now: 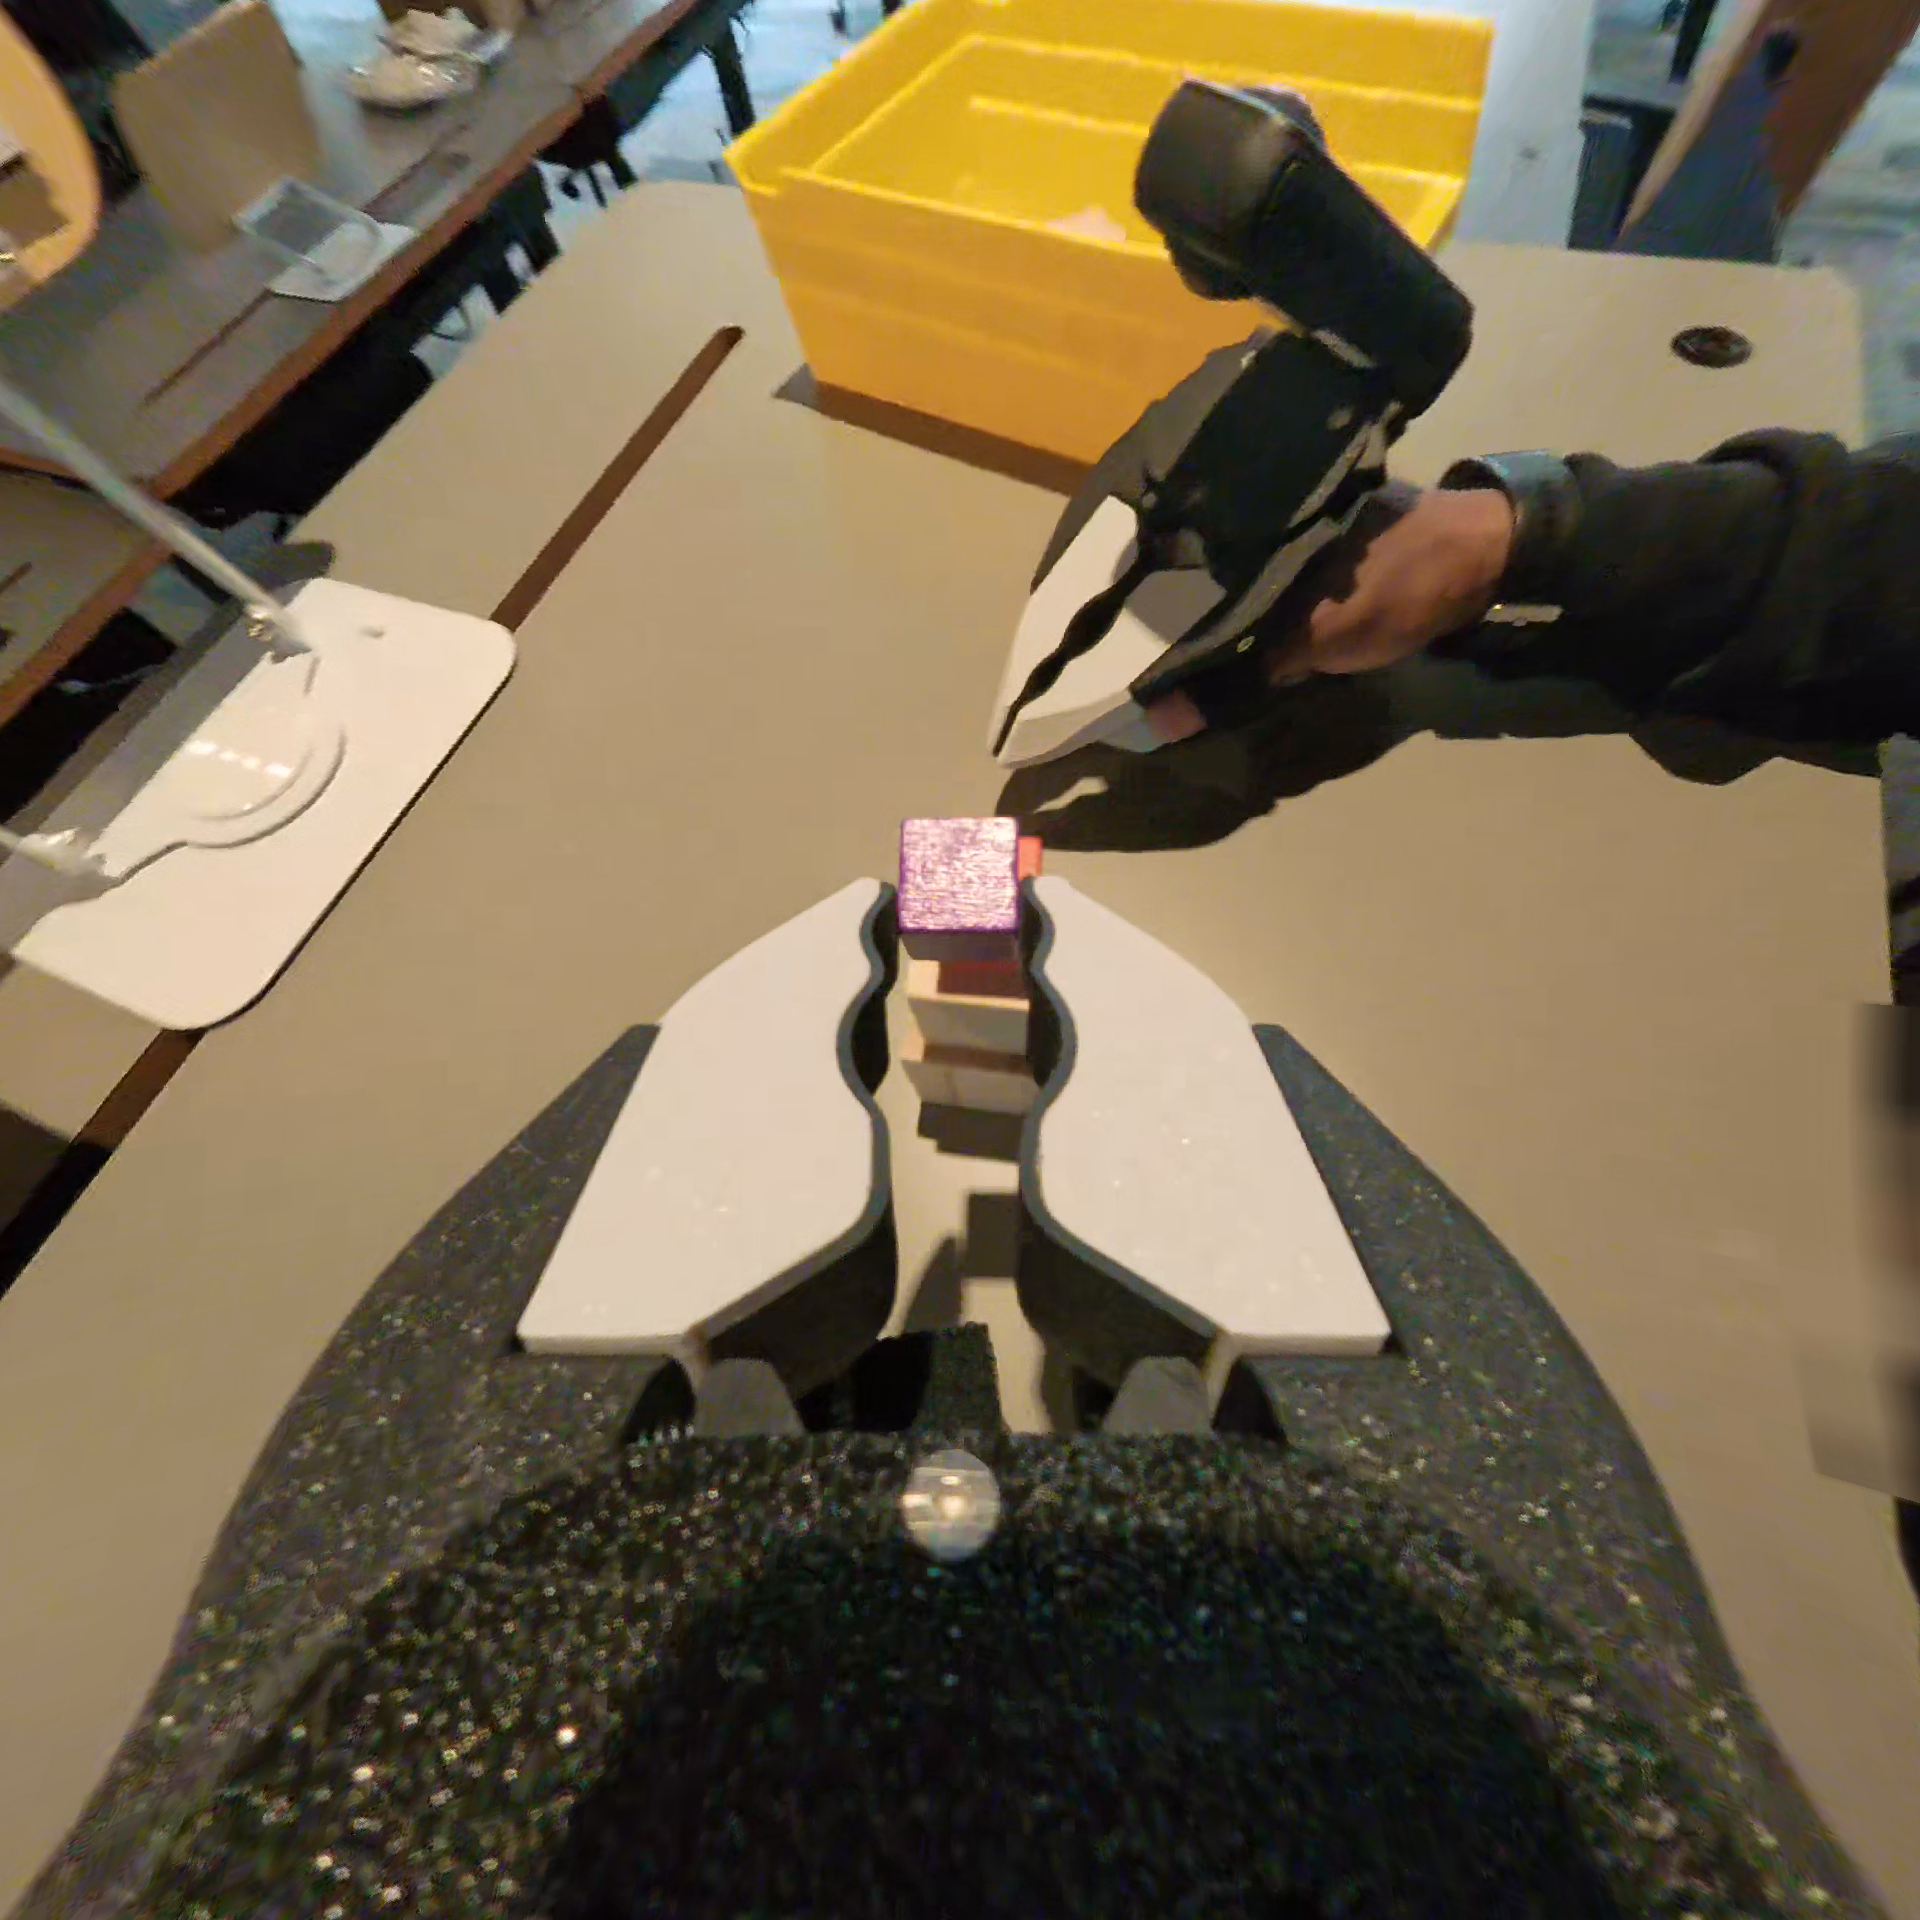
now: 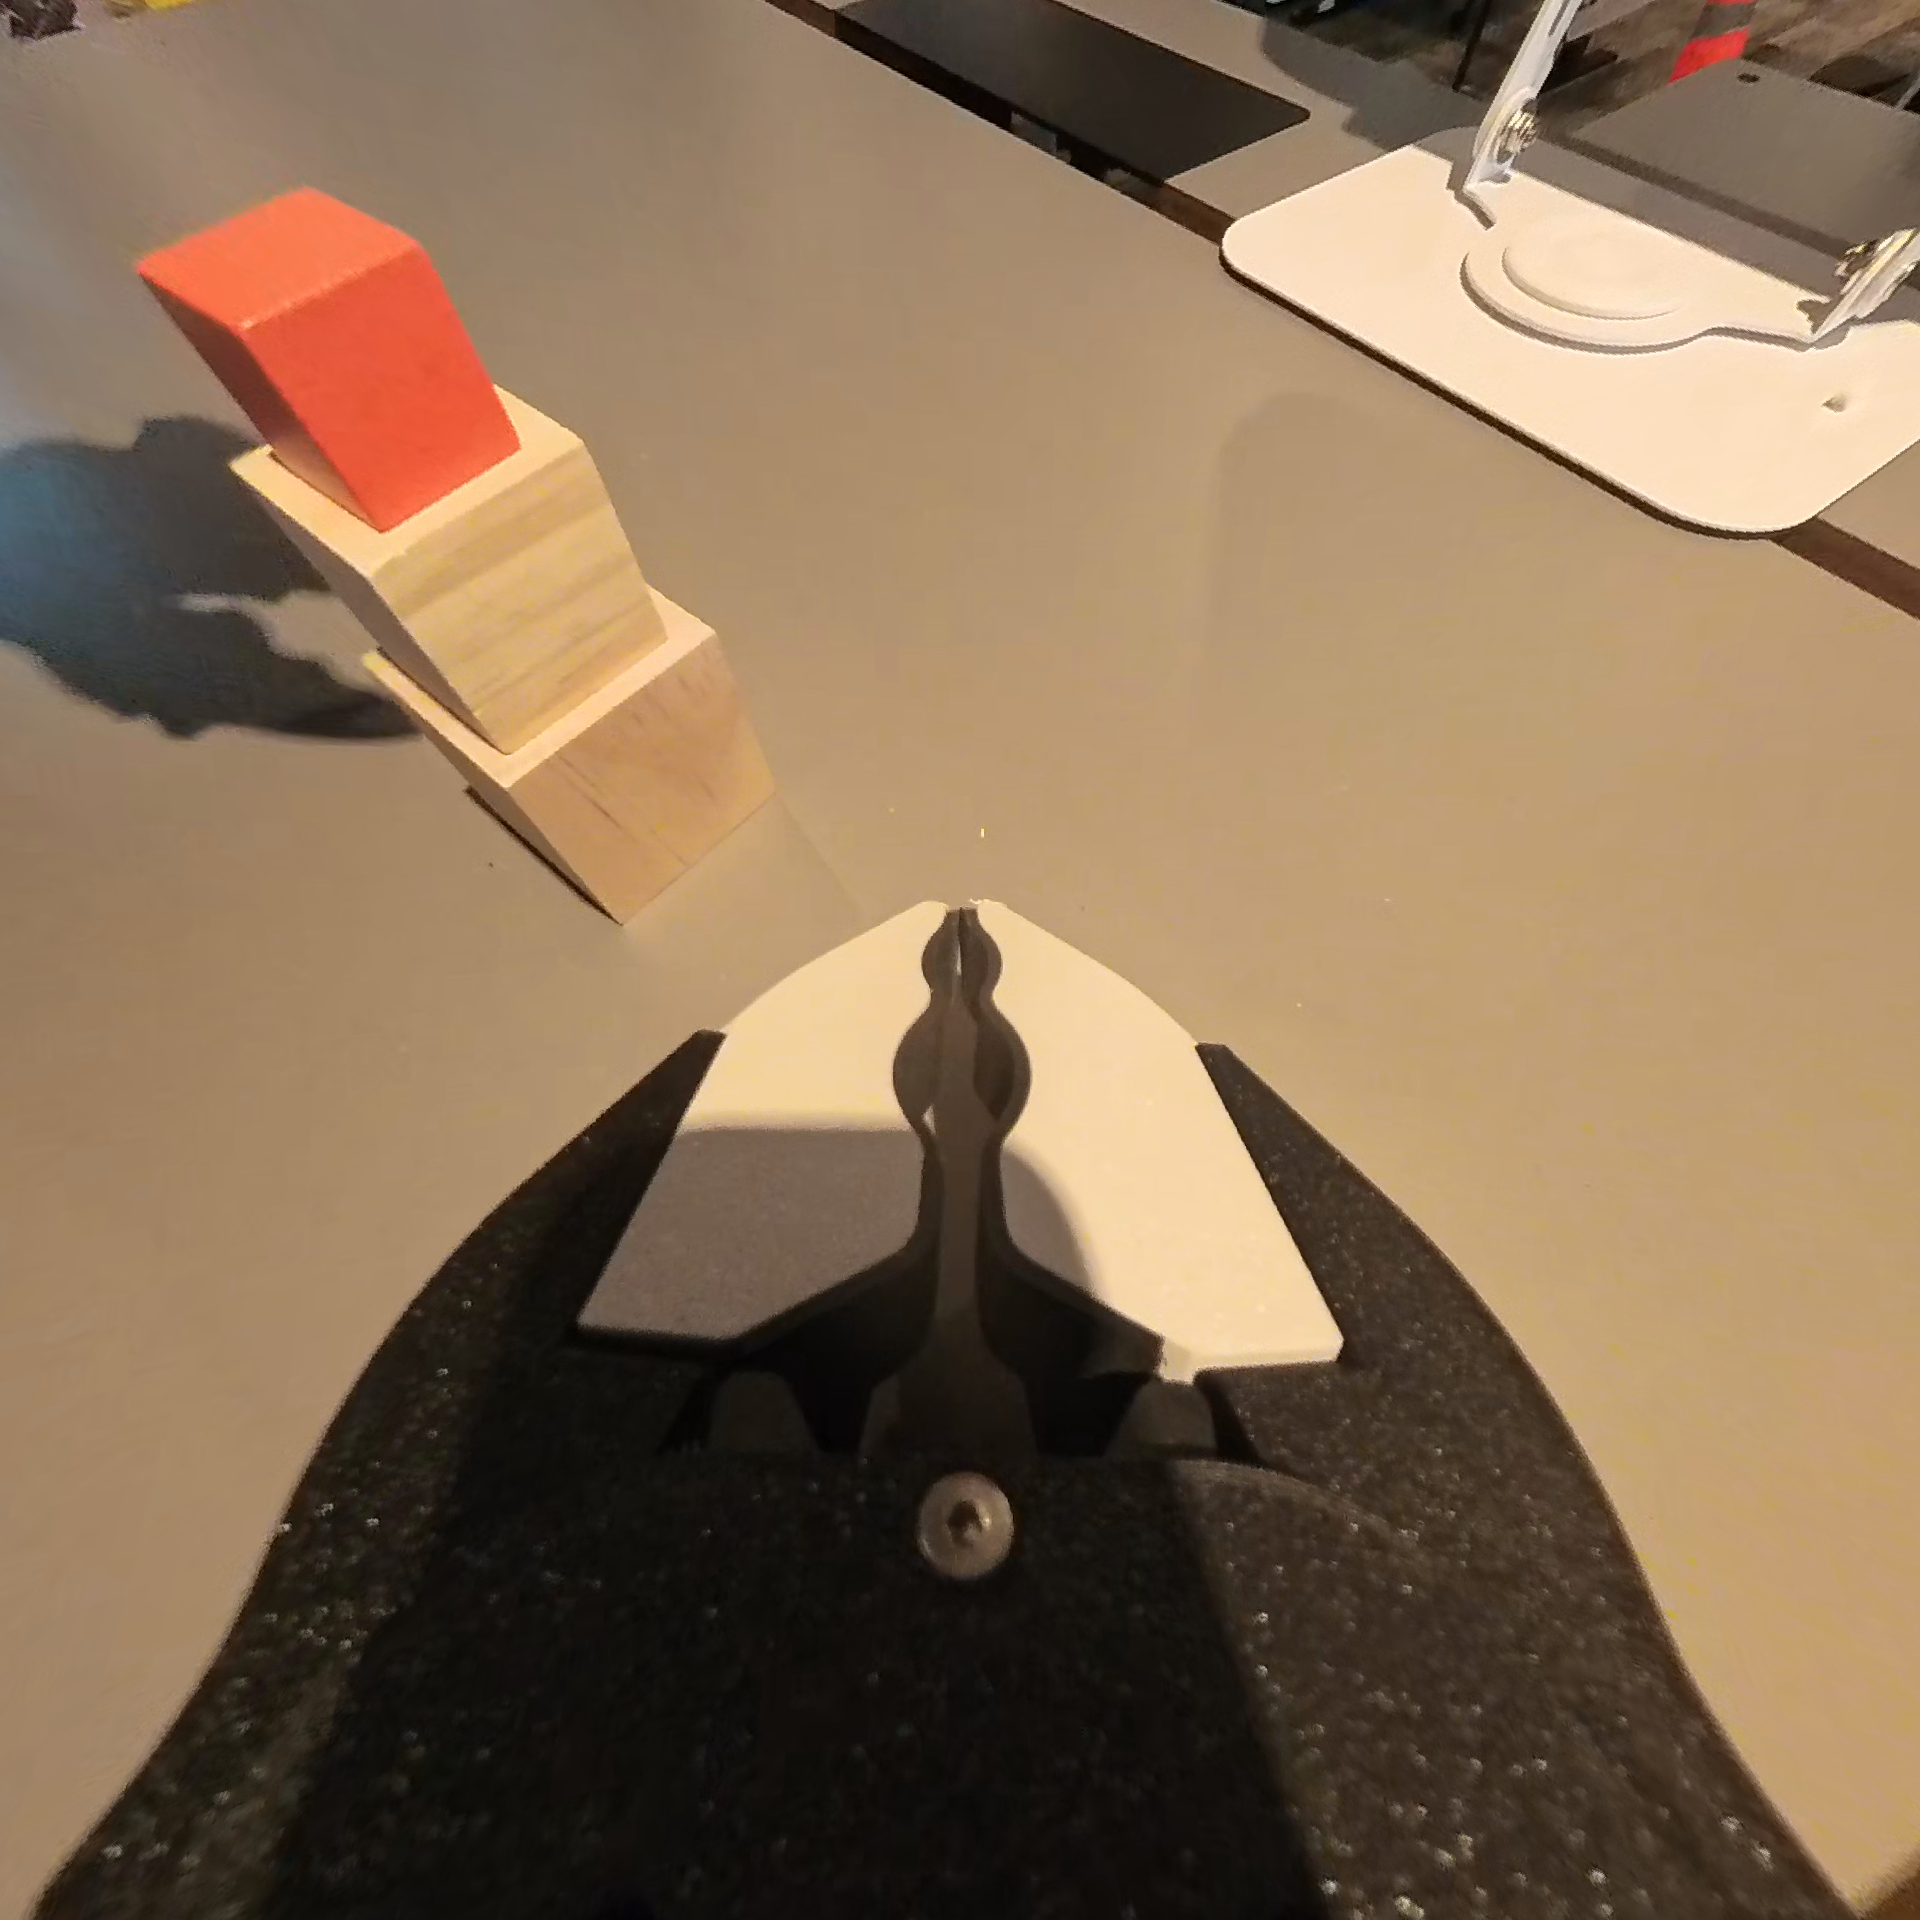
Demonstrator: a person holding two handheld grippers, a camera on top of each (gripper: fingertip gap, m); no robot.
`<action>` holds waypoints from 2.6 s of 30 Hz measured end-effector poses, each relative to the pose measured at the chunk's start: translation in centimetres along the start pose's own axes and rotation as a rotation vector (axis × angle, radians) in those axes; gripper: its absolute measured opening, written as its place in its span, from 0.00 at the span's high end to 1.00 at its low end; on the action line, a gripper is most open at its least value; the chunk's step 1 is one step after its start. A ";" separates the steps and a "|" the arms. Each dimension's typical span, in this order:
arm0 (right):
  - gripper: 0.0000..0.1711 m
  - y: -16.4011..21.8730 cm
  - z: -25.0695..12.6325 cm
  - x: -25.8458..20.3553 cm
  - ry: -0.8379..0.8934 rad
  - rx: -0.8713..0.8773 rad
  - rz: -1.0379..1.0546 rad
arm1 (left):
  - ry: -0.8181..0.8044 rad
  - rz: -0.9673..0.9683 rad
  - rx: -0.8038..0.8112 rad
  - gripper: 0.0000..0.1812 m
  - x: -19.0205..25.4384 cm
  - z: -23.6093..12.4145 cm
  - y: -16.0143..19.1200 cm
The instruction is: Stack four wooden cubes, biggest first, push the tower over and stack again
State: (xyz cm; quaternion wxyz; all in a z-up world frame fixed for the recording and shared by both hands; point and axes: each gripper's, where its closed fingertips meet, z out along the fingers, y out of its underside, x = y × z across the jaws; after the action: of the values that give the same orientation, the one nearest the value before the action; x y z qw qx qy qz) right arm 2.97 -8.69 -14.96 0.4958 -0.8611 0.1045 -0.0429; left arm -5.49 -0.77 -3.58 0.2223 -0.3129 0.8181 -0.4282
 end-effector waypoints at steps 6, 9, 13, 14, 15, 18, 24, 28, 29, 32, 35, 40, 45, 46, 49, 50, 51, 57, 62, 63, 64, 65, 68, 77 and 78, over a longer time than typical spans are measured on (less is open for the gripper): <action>1.00 -0.1 -0.1 -0.1 -0.015 0.006 0.004 | 0.046 -0.029 -0.090 0.88 0.2 2.6 0.2; 1.00 -0.1 -0.1 -0.2 -0.028 0.007 0.011 | 0.052 -0.034 -0.112 0.88 0.3 3.0 0.6; 1.00 -0.1 -0.1 -0.2 -0.043 0.007 0.022 | 0.058 -0.029 -0.142 0.88 0.4 3.4 1.1; 1.00 -0.1 -0.1 -0.2 -0.044 0.007 0.022 | 0.056 -0.029 -0.150 0.88 0.4 3.4 1.2; 1.00 -0.1 -0.1 -0.2 -0.044 0.007 0.021 | 0.054 -0.026 -0.159 0.88 0.4 3.5 1.3; 1.00 -0.1 0.0 -0.3 -0.043 0.005 0.016 | 0.054 -0.024 -0.163 0.88 0.4 3.6 1.3; 1.00 -0.1 -0.1 -0.3 -0.038 0.006 0.011 | 0.058 -0.028 -0.170 0.86 0.4 3.7 1.4; 1.00 -0.1 0.0 -0.3 -0.037 0.004 0.008 | 0.051 -0.014 -0.202 0.83 0.4 3.9 2.1; 1.00 -0.1 0.0 -0.3 -0.037 0.005 0.008 | 0.054 -0.014 -0.196 0.81 0.6 3.9 2.1; 1.00 -0.1 -0.1 -0.3 -0.036 0.006 0.010 | 0.053 -0.016 -0.143 0.75 0.6 3.4 1.7; 1.00 -0.1 -0.1 -0.2 -0.033 0.008 0.011 | 0.009 -0.005 0.020 0.69 -0.3 1.9 1.2; 1.00 -0.1 -0.1 -0.1 -0.015 0.007 -0.001 | -0.264 -0.176 0.378 0.78 -6.9 -1.0 4.3; 1.00 -0.9 -0.9 0.0 0.078 0.080 -0.075 | -0.362 -0.393 0.495 0.97 -10.0 -2.3 8.5; 1.00 -1.2 -1.2 0.1 0.109 0.107 -0.099 | -0.370 -0.390 0.524 1.00 -10.1 -2.6 8.4; 1.00 -2.1 -1.9 -0.9 0.181 0.190 -0.157 | -0.368 -0.395 0.499 1.00 -10.1 -2.2 8.6; 1.00 -2.5 -2.0 -1.8 0.187 0.212 -0.168 | -0.372 -0.389 0.485 1.00 -10.1 -2.0 8.6; 1.00 -2.9 -2.1 -2.9 0.200 0.239 -0.189 | -0.377 -0.383 0.468 1.00 -10.0 -1.8 8.7; 1.00 -6.1 -0.7 -11.2 0.322 0.336 -0.430 | -0.404 -0.319 0.352 1.00 -9.7 -0.3 9.1; 1.00 -6.4 3.3 -14.1 0.434 0.216 -0.669 | -0.432 -0.246 0.284 1.00 -9.2 0.6 9.3; 1.00 -6.3 3.8 -14.2 0.443 0.198 -0.690 | -0.437 -0.234 0.277 1.00 -9.1 0.7 9.3; 1.00 -6.3 4.1 -14.3 0.444 0.188 -0.693 | -0.441 -0.224 0.274 1.00 -9.1 0.7 9.3; 1.00 -6.3 4.2 -14.3 0.437 0.189 -0.681 | -0.444 -0.216 0.276 1.00 -9.0 0.7 9.3; 1.00 -7.1 4.2 -15.2 0.379 0.227 -0.570 | -0.456 -0.214 0.300 1.00 -9.0 0.4 9.1; 1.00 -8.6 6.6 -17.1 0.372 0.232 -0.441 | -0.430 -0.302 0.420 1.00 -9.6 -1.3 8.6; 1.00 -8.6 6.6 -16.5 0.397 0.221 -0.430 | -0.424 -0.306 0.421 1.00 -9.6 -1.3 8.6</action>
State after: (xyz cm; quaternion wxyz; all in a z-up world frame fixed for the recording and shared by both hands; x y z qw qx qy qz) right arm -10.76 4.76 -10.40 0.5360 -0.7790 0.0093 -0.3252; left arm -2.30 10.46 -9.25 0.3802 -0.4615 0.5908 -0.5418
